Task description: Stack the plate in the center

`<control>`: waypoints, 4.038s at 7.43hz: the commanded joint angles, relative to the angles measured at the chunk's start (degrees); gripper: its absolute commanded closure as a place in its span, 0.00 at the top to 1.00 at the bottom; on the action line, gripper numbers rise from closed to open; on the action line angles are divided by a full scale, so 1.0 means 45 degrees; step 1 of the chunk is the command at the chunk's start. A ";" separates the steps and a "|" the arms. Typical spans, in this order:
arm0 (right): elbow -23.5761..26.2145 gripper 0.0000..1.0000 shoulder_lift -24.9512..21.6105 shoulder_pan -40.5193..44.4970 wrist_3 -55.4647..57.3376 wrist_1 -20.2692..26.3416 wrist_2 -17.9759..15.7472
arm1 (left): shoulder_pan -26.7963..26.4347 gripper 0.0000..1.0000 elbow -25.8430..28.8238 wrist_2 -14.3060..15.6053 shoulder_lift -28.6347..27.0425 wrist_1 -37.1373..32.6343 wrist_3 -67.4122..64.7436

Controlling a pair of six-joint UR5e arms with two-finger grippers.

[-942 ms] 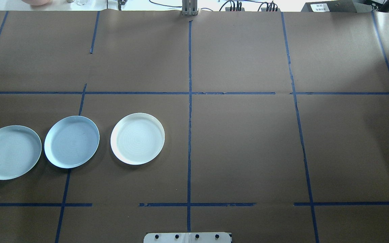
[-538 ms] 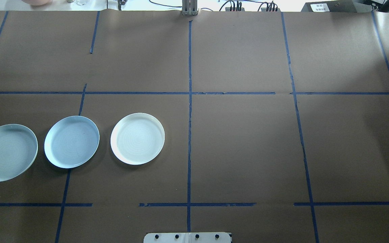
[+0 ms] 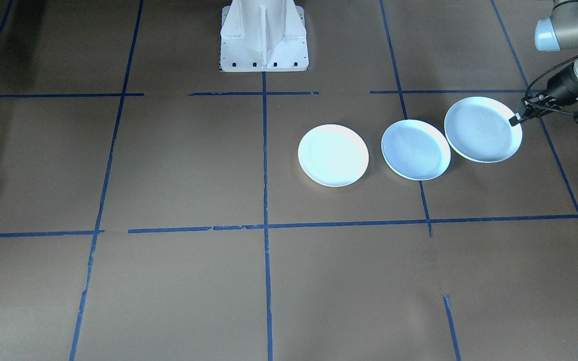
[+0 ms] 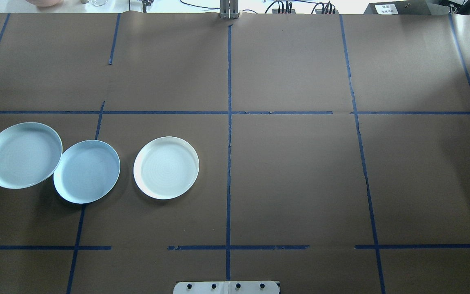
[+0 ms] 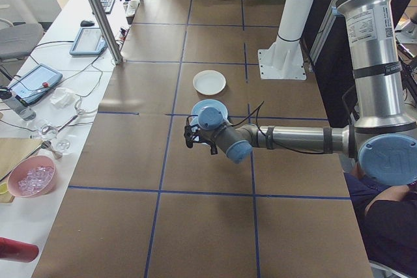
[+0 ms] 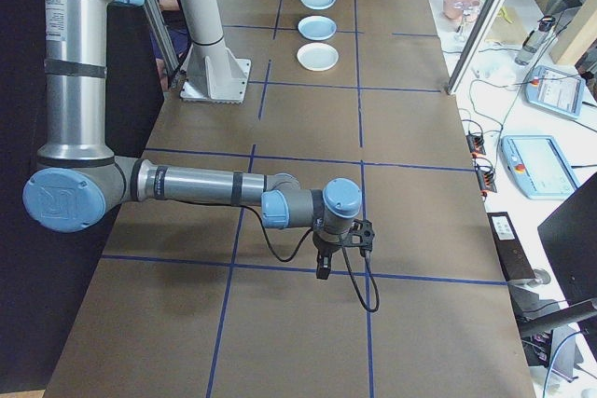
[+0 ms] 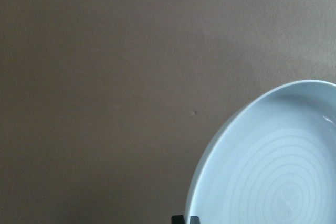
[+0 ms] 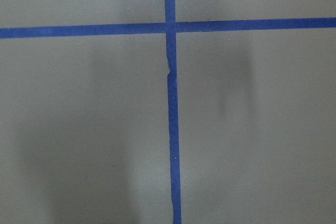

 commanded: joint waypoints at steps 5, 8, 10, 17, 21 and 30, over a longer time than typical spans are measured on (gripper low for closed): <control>0.0000 1.00 0.0000 0.0000 0.0000 0.0000 0.0000 | 0.2360 0.00 -0.0126 0.0600 -0.0748 -0.0814 -0.3703; 0.0000 1.00 0.0000 0.0000 0.0000 0.0000 0.0000 | 0.2850 0.62 -0.0126 0.0580 -0.0787 -0.0835 -0.3784; 0.0000 1.00 0.0000 -0.0019 0.0000 0.0000 0.0000 | 0.2851 1.00 -0.0165 0.0542 -0.0807 -0.0835 -0.3706; 0.0000 1.00 0.0000 0.0000 0.0000 0.0000 0.0000 | 0.4131 1.00 -0.2763 0.2508 -0.4082 0.4553 -0.5223; 0.0000 1.00 0.0000 0.0000 0.0000 0.0000 0.0000 | 0.5759 1.00 -0.1032 0.4017 -0.5997 0.4595 -0.6849; 0.0000 1.00 0.0000 0.0000 0.0000 0.0000 0.0000 | 0.6366 0.41 0.0362 0.4018 -0.6491 0.4458 -0.6694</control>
